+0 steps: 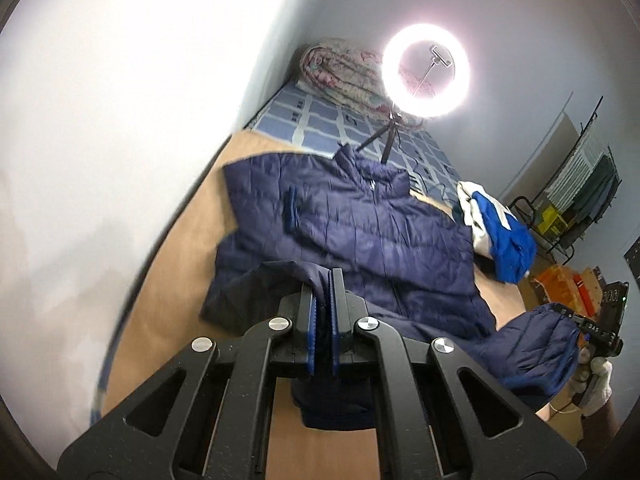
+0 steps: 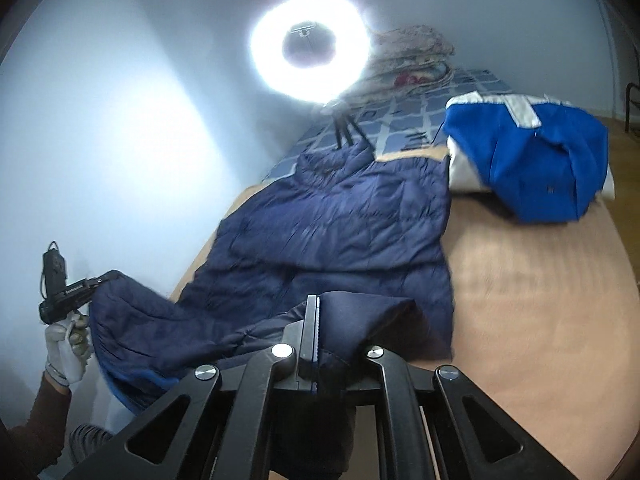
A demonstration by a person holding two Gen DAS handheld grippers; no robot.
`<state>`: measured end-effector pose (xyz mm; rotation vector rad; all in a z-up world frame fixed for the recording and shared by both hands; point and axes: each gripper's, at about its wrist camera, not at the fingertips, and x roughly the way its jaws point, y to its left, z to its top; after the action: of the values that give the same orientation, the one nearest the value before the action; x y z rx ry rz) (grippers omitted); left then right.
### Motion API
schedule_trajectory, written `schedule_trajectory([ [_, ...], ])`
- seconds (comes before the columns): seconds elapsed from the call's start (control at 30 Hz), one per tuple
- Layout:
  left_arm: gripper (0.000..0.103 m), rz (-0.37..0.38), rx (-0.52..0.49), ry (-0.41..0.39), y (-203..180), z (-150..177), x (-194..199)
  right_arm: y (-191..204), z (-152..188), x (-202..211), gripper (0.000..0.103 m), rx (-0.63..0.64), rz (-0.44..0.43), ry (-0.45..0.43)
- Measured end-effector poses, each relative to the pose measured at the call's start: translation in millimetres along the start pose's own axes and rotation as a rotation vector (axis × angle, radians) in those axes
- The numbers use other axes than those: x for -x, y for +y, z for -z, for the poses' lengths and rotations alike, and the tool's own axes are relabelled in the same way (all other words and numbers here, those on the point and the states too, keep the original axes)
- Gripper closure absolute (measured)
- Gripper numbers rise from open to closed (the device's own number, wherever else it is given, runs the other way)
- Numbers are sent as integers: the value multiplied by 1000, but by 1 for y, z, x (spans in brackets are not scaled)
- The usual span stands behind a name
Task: Fold large clothes
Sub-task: 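Lift the hem with both tools and fold it toward the collar, then hold the folded hem with both tools and lay it over the collar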
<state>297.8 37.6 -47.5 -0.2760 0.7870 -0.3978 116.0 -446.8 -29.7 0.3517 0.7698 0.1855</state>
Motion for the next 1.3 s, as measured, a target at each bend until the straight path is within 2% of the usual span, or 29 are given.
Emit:
schedule_trajectory([
  [0.17,100,-38,-10,12,-4,-37,-52,-18,-31,-31,99,-38,17,2],
  [0.33,100,-71,19,50,5,-58,-111,-39,-57,-75,100,-75,56,29],
  [0.63,100,-151,44,141,29,-66,-213,-79,-78,-155,100,-168,142,101],
  [0.73,100,-151,76,177,41,-64,-241,-92,-76,-184,99,-200,181,143],
  [0.9,100,-154,56,189,46,-60,-261,-105,-73,-209,99,-207,189,170],
  [1.0,92,-150,30,185,47,-61,-263,-108,-71,-211,98,-192,164,166],
  [1.03,87,-143,27,189,48,-63,-264,-109,-70,-210,94,-188,149,162],
  [1.1,71,-120,33,197,52,-69,-263,-112,-69,-206,89,-191,115,155],
  [1.17,45,-108,45,163,56,-79,-254,-116,-68,-197,84,-202,76,148],
  [1.23,36,-106,52,112,61,-90,-242,-121,-69,-186,76,-210,40,126],
  [1.27,36,-84,58,83,65,-96,-234,-122,-70,-180,73,-205,22,109],
  [1.3,36,-66,55,72,67,-99,-229,-122,-70,-173,61,-191,11,90],
])
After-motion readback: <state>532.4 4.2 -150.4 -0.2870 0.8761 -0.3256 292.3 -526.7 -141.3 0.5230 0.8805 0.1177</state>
